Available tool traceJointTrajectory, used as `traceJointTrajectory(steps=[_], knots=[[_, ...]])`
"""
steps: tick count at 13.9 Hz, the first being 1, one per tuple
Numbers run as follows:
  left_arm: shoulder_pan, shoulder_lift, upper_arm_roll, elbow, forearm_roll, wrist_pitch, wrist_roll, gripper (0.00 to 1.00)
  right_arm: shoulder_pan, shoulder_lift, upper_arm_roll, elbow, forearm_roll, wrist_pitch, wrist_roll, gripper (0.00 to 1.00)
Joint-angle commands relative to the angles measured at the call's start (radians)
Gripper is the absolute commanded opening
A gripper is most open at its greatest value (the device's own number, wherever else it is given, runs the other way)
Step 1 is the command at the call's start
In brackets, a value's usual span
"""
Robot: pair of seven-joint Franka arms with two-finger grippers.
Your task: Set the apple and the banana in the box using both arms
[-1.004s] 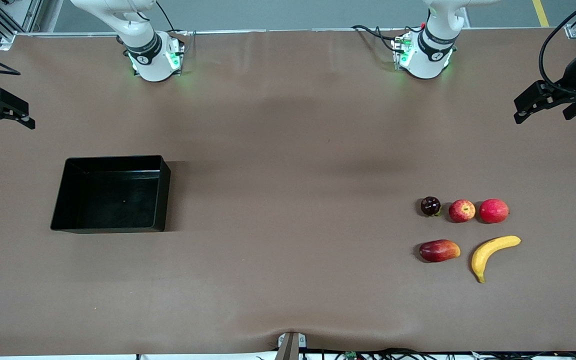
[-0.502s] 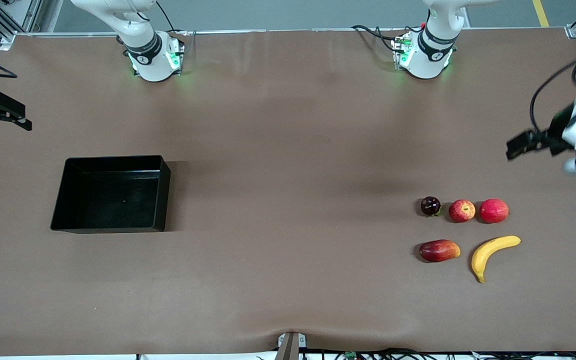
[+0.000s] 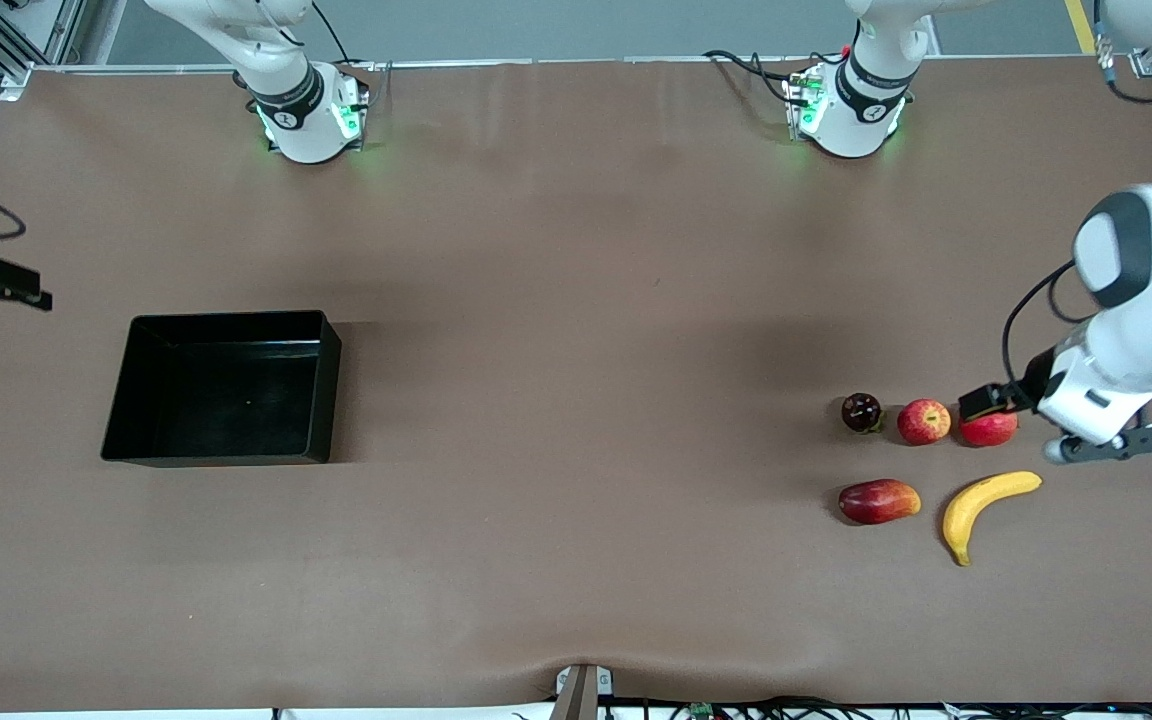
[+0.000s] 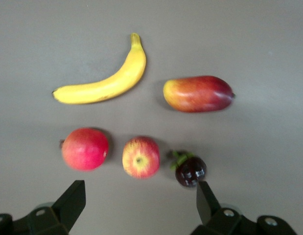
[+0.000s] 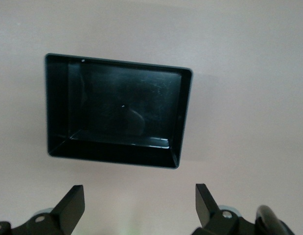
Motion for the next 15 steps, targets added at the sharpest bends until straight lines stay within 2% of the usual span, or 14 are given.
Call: traceJointTrajectory(steps=[1,3,7,10,13,15], knots=[[0.009,0.036,-0.004,-0.069,0.001,0.090,-0.025,1.00,-0.068,0.052,0.011,0.042,-0.001,0.040,-0.018,1.00],[0.009,0.068,-0.004,-0.086,0.001,0.110,-0.033,1.00,-0.111,0.104,0.014,0.044,0.019,0.046,-0.016,1.00],[0.009,0.074,-0.002,-0.133,0.003,0.152,-0.031,1.00,-0.219,0.265,0.014,0.010,0.217,0.141,-0.030,1.00],[0.008,0.117,-0.002,-0.136,0.003,0.187,-0.031,1.00,-0.214,0.349,0.013,-0.039,0.217,0.266,-0.140,1.00],[0.008,0.158,-0.002,-0.136,0.003,0.207,-0.025,1.00,-0.194,0.351,0.014,-0.188,0.217,0.448,-0.199,1.00],[0.008,0.169,-0.001,-0.136,0.004,0.219,-0.017,1.00,-0.167,0.360,0.014,-0.209,0.213,0.498,-0.240,1.00]])
